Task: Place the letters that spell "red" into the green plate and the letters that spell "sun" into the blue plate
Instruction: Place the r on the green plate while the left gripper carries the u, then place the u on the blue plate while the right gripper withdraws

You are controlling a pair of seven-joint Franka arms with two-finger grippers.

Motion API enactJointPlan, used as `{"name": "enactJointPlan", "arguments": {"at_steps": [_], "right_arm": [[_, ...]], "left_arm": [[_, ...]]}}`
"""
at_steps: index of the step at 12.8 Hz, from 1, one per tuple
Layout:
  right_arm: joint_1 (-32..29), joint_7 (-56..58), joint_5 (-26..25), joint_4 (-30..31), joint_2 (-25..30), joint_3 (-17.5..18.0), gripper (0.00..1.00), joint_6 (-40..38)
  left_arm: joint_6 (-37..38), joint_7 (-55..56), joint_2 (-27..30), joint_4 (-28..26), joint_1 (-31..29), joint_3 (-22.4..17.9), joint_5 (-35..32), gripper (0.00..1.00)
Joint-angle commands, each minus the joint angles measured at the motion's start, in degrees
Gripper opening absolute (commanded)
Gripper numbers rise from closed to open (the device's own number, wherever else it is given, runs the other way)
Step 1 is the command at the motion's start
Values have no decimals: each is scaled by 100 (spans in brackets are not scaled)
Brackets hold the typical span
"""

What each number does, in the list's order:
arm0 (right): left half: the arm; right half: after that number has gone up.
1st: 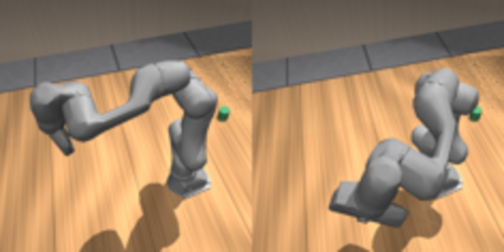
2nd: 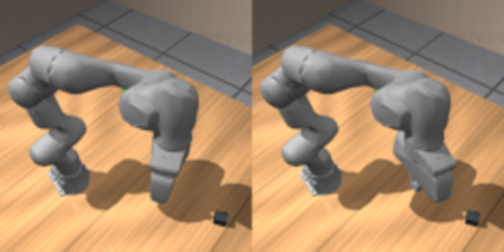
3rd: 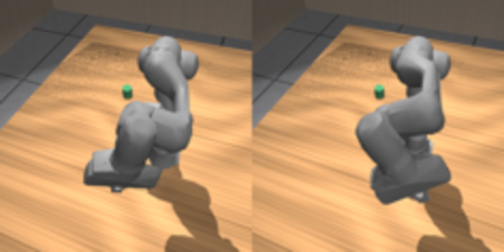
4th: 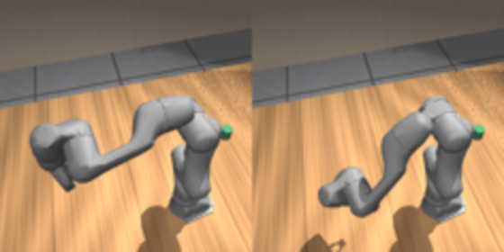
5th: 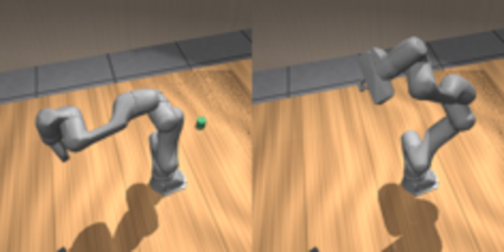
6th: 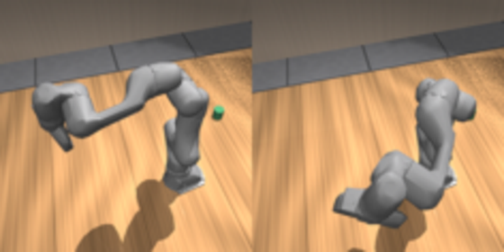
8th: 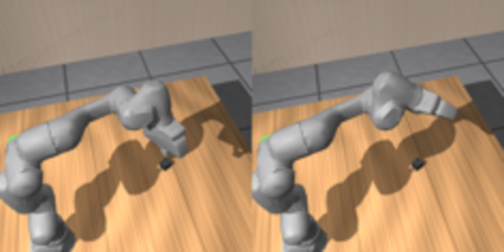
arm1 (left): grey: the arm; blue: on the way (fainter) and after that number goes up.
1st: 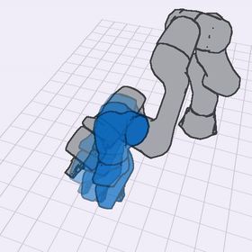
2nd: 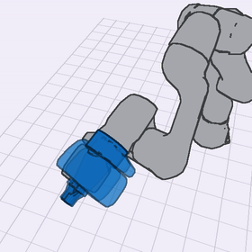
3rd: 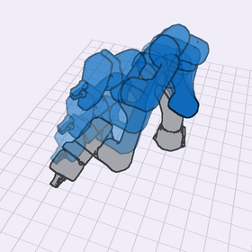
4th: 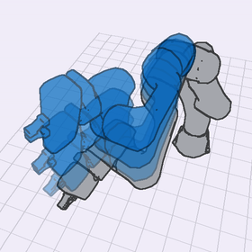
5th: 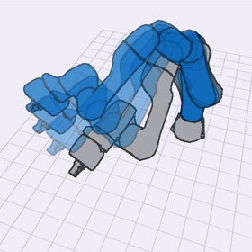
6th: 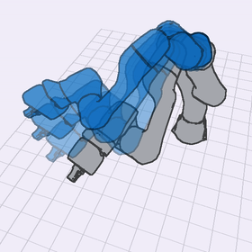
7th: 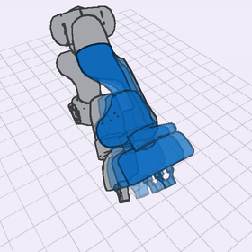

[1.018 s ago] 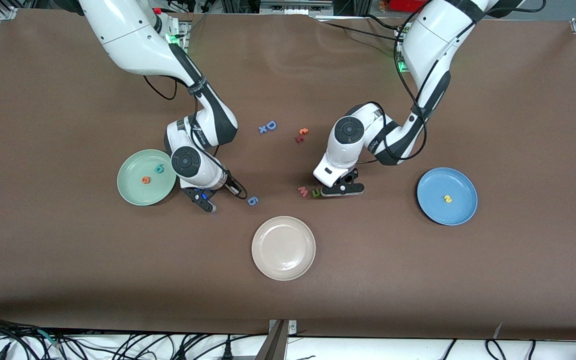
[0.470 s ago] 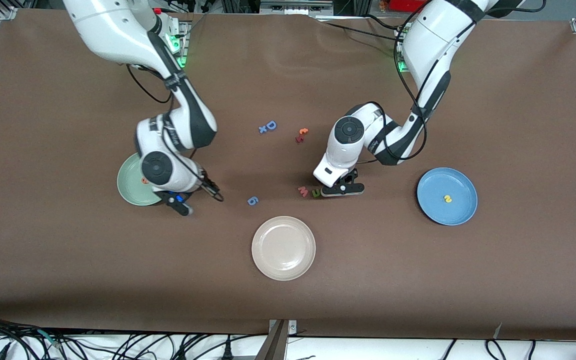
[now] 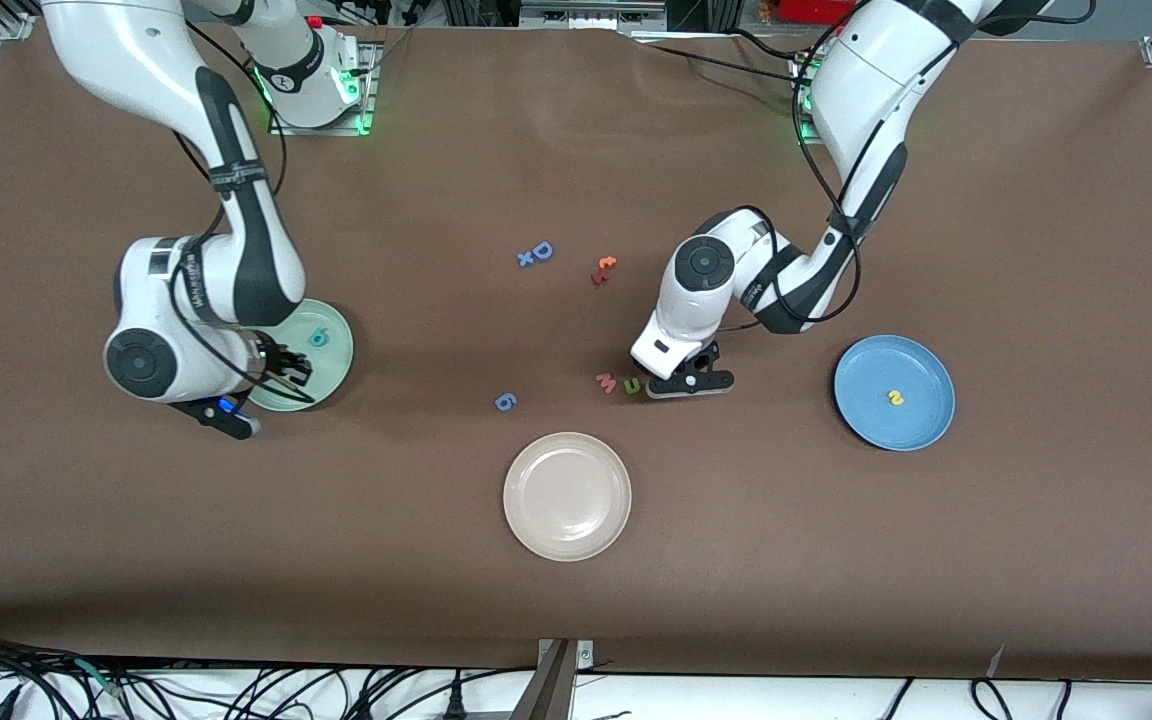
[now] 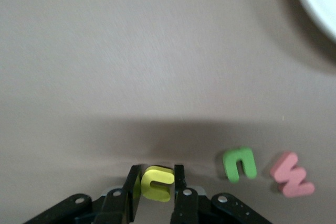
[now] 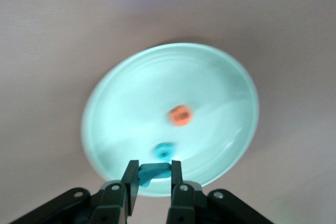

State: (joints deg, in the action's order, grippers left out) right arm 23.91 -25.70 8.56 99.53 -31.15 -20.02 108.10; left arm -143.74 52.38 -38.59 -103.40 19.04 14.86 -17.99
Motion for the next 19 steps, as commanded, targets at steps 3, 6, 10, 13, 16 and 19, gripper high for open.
{"name": "enactJointPlan", "arguments": {"at_steps": [3, 6, 10, 13, 16, 19], "right_arm": [[-369, 997, 67, 523, -101, -195, 6, 333], [-369, 997, 76, 831, -207, -178, 7, 940], [-369, 997, 120, 823, -216, -178, 93, 941], [-361, 980, 120, 700, 64, -178, 99, 810], [-361, 909, 120, 183, 311, -178, 99, 74], [-361, 883, 111, -581, 417, -213, 99, -762]], "left_arm": [[425, -445, 326, 83, -356, 52, -126, 18], [985, -1394, 641, 91, -935, 87, -100, 19], [1646, -2300, 976, 83, -1533, 79, -30, 21], [1832, -3247, 1012, 56, -2095, 79, 487, 22], [1963, -4355, 1012, -66, -2754, 79, 919, 25], [1973, -4632, 1020, -224, -3151, 70, 1104, 25]]}}
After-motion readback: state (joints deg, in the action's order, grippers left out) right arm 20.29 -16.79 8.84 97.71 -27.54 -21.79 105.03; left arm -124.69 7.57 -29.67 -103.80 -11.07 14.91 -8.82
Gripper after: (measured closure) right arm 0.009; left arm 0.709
